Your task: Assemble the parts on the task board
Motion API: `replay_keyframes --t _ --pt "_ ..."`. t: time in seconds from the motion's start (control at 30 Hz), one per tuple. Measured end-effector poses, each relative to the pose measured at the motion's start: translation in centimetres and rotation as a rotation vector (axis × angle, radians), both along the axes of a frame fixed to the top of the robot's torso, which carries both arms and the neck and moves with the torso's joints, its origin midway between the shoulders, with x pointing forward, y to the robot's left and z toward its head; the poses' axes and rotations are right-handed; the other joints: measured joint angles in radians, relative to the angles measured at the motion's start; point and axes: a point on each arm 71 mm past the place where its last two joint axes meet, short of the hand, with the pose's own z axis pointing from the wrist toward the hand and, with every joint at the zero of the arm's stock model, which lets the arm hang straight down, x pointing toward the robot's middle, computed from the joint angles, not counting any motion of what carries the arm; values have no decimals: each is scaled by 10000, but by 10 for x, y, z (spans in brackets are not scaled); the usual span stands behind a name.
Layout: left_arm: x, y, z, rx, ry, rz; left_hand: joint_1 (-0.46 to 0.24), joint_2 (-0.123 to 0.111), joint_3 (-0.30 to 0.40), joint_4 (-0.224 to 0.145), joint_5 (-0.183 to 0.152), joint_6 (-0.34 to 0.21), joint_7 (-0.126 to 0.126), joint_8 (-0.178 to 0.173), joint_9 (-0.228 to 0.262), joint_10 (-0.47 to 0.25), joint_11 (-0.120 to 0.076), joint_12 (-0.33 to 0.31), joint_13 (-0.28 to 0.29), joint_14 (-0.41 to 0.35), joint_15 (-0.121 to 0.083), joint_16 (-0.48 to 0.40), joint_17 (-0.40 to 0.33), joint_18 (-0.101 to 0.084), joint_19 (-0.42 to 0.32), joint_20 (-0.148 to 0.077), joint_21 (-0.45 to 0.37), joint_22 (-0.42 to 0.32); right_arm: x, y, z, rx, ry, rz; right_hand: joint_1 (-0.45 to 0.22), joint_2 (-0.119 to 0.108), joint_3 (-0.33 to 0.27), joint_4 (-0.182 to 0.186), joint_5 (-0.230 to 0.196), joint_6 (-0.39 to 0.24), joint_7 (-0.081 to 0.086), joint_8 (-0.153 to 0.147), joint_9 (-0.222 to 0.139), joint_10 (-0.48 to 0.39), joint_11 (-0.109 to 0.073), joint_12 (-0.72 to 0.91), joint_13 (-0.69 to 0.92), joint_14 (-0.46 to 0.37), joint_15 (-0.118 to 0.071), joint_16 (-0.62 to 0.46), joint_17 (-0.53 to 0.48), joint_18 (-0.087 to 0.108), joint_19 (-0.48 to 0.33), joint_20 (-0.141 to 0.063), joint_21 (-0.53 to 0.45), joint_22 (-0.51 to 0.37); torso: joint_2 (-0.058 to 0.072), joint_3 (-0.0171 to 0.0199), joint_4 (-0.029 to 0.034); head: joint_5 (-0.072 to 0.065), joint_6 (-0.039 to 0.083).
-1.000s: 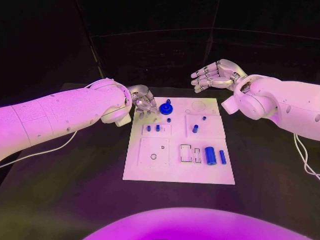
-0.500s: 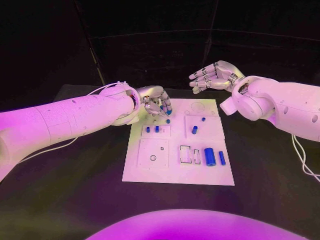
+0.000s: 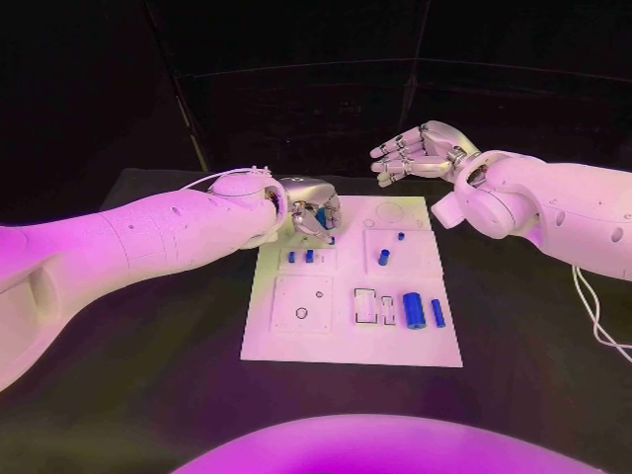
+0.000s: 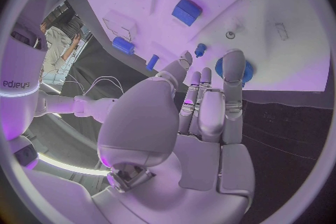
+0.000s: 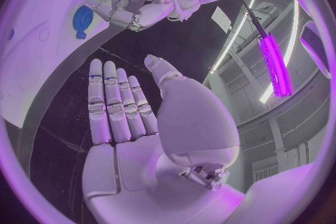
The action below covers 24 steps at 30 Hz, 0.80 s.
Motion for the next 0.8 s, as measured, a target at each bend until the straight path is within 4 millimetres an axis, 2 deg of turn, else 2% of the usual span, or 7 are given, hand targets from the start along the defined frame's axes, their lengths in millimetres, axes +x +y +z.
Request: replay_keyframes --t 0.47,0.6,0.67,0.8 --pt "4 -4 -12 589 -1 -132 42 -42 187 -55 0 155 -21 -107 -80 188 -35 -198 -172 -1 0 -42 -221 0 98 -15 269 288 0 3 0 4 -1 42 0 0 0 0 0 0 0 0 -1 0 0 -1 0 0 0 0 1 0 0 0 0 1 -1 -1 5 -8 -25" --pt "5 -7 -13 630 -9 -163 94 11 295 -81 0 207 -44 -161 -113 235 -13 -305 -237 -1 0 -42 -244 -1 98 -15 269 343 0 5 0 4 -6 71 0 0 0 0 0 0 0 0 -1 0 0 -1 0 0 0 0 1 0 0 0 0 2 -2 -1 13 -12 -34" --pt "5 -8 -14 646 -8 -172 94 11 383 -81 0 241 -9 -205 -126 309 -17 -314 -254 34 -36 -42 -242 -101 98 -15 337 386 0 5 0 2 -9 83 0 0 0 0 0 0 0 0 -1 0 0 -1 0 0 0 0 -3 0 0 0 0 1 -2 -1 13 -1 -44" --pt "5 -10 -16 666 3 -189 94 11 475 -68 0 277 -45 -213 -149 325 -32 -403 -282 34 -36 -42 -227 -158 98 -15 355 445 1 5 0 -10 -16 77 0 0 0 0 0 0 0 0 -2 0 0 -1 0 0 0 -1 -7 0 0 0 0 2 -6 0 12 11 -57"
